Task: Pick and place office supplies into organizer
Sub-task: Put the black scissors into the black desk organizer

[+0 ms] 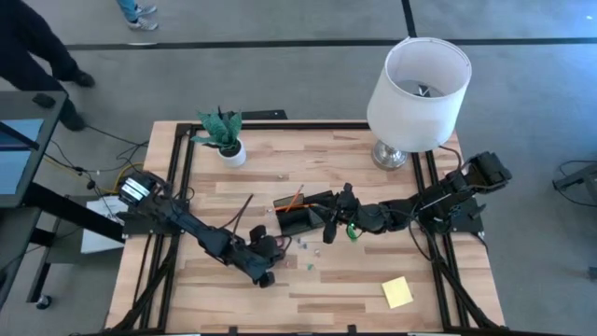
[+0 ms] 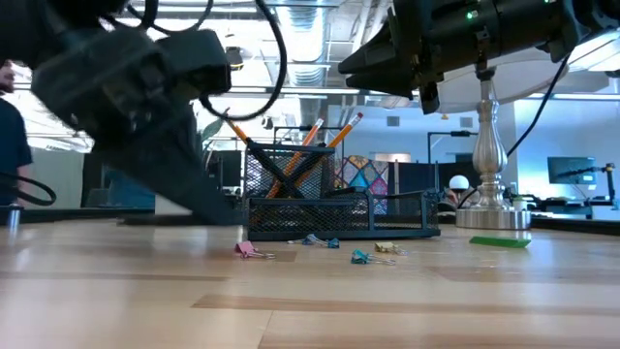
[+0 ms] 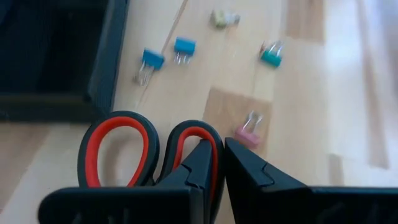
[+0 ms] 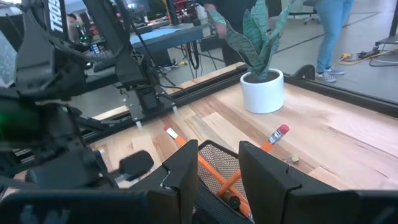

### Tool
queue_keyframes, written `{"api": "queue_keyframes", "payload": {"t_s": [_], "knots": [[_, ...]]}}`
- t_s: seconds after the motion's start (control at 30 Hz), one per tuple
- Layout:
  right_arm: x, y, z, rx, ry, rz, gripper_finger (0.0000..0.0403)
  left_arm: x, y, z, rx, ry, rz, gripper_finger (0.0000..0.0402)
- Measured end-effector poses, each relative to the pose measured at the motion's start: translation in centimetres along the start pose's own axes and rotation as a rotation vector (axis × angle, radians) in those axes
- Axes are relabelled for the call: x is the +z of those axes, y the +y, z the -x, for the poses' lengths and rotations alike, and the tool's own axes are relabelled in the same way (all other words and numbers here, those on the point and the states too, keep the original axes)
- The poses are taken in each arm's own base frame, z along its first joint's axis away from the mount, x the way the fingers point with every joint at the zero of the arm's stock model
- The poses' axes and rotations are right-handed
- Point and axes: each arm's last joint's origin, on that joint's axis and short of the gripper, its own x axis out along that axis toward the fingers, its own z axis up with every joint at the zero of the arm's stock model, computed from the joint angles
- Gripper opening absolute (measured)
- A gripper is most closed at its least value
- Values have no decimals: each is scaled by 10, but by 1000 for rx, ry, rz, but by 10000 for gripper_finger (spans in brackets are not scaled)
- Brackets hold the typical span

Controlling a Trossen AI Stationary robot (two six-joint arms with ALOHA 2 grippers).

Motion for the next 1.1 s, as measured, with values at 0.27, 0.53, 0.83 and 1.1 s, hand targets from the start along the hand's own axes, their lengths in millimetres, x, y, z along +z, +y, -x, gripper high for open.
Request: {"api": "queue_keyframes", "payload": {"t_s": [0.27,0.53,0.83,1.1], "knots": [[0,0,0,-1,3,3,113,17,-3,20,-41,-53,-15,23],[0,0,0,-1,3,3,113,31,-7,50,-93,-104,-59,23],[0,0,0,-1,3,3,113,66,-8,95,-159,-338,-135,23],[1,1,0,6,-13,-47,113,101,-11,133,-262,-676,-291,23]]}}
